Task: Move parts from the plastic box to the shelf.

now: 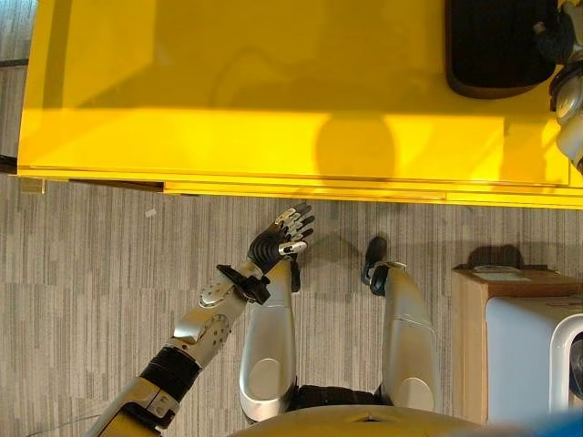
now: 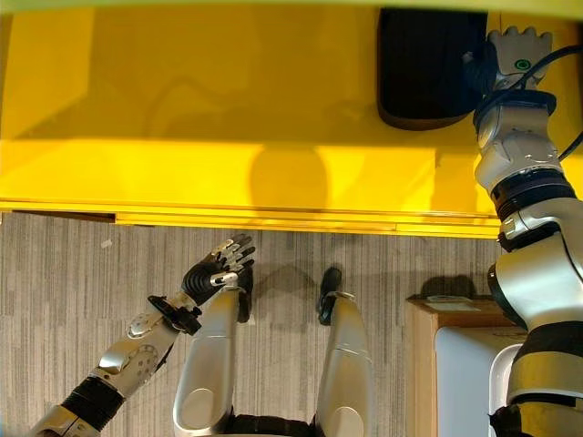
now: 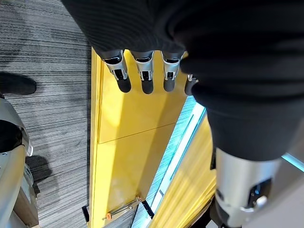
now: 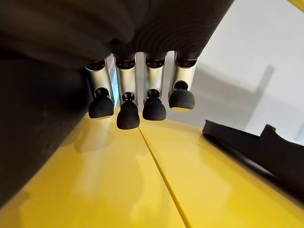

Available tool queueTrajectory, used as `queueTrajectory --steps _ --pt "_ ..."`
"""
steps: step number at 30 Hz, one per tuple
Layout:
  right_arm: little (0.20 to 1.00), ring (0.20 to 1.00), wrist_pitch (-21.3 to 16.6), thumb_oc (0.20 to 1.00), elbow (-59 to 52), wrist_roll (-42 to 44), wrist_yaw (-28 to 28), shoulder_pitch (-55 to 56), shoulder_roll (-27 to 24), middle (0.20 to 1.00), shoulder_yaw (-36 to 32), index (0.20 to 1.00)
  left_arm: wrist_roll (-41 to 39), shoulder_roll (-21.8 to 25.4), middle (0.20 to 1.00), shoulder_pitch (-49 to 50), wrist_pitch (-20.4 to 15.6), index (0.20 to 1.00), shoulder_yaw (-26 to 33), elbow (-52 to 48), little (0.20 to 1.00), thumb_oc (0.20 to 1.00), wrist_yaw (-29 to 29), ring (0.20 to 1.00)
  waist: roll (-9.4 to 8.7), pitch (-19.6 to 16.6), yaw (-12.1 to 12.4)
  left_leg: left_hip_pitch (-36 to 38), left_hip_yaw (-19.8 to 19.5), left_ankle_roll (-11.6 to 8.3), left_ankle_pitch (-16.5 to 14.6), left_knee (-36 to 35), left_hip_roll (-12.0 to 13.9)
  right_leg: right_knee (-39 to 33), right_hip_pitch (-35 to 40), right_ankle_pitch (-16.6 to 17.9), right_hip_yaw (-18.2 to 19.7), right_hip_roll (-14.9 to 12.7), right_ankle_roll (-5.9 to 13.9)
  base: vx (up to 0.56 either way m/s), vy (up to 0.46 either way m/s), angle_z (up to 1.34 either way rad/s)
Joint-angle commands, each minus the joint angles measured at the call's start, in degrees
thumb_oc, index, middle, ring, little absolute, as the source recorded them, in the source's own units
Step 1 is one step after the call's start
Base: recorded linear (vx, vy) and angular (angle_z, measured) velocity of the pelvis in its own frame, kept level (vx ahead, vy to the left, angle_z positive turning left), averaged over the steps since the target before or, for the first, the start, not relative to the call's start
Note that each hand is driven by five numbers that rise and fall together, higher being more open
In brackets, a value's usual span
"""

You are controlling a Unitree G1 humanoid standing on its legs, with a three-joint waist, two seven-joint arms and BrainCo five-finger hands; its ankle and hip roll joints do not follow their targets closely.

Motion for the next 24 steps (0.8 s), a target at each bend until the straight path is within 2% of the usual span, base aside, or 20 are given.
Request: queueTrajectory --steps 1,13,24 --pt "0.2 0.2 0.27 0.2 0.74 -3.34 0.59 -1.37 -4.56 0.2 4.17 0.2 1.21 1.2 1.0 3.68 -2.38 1.0 0.83 -4.93 1.0 1.0 -3.1 1.0 0.01 -1.94 1.03 0.48 2.31 2.31 -1.51 1.0 2.66 -1.34 3.1 -0.87 -1.29 0.44 1.18 0.0 0.0 0.0" --pt "0.2 0.2 -1.38 0.2 -0.8 -2.78 1.18 0.56 -4.07 0.2 2.76 0.2 1.36 0.7 1.0 3.85 -2.38 1.0 1.25 -5.17 1.0 1.0 -3.41 1.0 0.09 -1.94 0.73 0.57 2.69 2.11 -1.29 0.89 3.06 -1.34 2.86 -0.91 -1.36 0.2 1.19 0.0 0.0 0.0" --pt "0.2 0.2 -0.34 0.2 -2.78 0.81 0.61 5.33 -1.6 0.2 -1.9 0.2 1.17 -0.41 1.0 2.75 -2.48 1.0 0.79 -4.91 1.0 1.0 -2.37 1.0 0.51 -1.94 -0.2 0.83 3.15 2.15 -1.18 -0.11 2.88 -1.92 2.59 -0.75 -0.73 0.48 1.3 -0.01 0.013 -0.02"
